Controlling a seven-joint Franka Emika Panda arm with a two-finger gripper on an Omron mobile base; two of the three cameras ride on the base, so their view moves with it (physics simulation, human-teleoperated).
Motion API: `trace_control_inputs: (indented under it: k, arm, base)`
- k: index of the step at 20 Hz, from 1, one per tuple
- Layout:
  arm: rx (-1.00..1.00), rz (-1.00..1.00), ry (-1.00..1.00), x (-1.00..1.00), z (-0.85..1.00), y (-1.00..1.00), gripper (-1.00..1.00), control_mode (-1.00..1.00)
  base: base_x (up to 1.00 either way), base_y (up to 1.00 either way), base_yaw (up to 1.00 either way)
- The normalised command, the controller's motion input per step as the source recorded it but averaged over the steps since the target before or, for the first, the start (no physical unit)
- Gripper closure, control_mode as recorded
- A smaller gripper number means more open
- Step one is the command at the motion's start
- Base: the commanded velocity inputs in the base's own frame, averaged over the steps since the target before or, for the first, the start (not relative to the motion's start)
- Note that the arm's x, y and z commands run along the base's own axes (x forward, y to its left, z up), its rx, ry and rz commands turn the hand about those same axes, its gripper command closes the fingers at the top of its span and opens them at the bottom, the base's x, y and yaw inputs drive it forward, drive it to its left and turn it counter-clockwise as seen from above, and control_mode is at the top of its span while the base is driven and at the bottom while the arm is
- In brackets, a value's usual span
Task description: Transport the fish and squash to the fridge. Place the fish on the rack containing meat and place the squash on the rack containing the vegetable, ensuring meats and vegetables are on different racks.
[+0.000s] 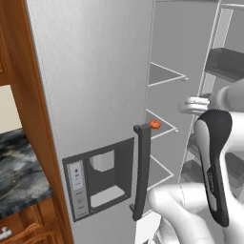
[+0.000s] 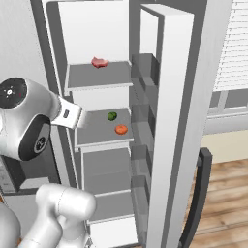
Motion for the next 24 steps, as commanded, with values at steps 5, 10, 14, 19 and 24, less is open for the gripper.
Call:
trace_control_inputs:
  k: [5, 10, 14, 19, 24]
  arm:
    - [-0.01, 0.13, -0.09, -0.62, 0.02, 0.07, -1.00, -1.00]
    - [-0.04, -0.01, -0.11, -0.62, 0.23, 0.21, -1.00, -1.00]
    - [-0.06, -0.04, 0.00, -0.33, 0.09, 0.36, -1.00, -1.00]
    - [-0.01, -0.03, 0.00, -0.34, 0.01, 0.25, -1.00, 1.00]
    - [0.00, 0.00, 0.00, 0.00, 0.00, 0.00, -1.00, 1.00]
  base:
    - [0.00, 0.00, 0.00]
    - [0.00, 0.00, 0.00]
    - [0.00, 0.00, 0.00]
    - [-0.40, 0.13, -0.02]
    - [-1.00, 0.59, -0.08]
